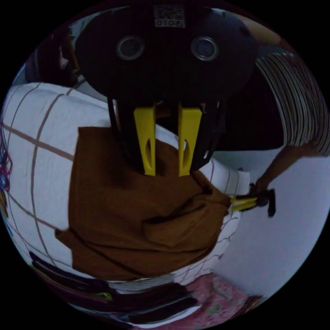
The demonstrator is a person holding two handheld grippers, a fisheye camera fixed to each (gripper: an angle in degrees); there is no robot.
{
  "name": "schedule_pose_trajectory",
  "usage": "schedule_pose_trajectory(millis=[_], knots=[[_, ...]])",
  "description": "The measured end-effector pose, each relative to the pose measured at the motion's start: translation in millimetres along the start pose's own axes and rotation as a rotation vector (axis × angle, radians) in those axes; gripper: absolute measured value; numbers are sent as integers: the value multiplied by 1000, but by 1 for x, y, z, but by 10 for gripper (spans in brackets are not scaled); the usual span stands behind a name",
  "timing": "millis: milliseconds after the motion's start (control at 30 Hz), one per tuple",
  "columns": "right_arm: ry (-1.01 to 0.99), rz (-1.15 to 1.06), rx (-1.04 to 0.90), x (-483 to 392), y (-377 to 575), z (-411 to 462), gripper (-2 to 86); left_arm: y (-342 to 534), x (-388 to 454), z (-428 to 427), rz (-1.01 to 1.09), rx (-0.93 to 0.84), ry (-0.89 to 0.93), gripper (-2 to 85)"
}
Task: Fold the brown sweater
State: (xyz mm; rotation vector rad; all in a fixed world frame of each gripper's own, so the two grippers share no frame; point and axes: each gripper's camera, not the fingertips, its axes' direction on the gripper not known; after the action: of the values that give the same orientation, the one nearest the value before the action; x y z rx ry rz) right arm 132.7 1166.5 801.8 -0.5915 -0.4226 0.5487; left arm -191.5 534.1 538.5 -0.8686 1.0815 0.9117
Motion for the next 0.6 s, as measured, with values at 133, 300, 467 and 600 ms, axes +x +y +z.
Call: schedule_pose_trajectory(millis=[133,300,467,600], knots=[[-54,-186,0,-41,-7,15,106,-10,-29,27,-76,-69,183,124],[-42,-308,-89,-77,-42,52,108,-14,-37,44,-56,-147,263,120],[-16,-356,-221,-101,-75,88,84,-16,-49,45,-70,-189,298,109],[-1,-355,-222,-116,-84,91,49,-14,-55,42,-65,-172,239,105]])
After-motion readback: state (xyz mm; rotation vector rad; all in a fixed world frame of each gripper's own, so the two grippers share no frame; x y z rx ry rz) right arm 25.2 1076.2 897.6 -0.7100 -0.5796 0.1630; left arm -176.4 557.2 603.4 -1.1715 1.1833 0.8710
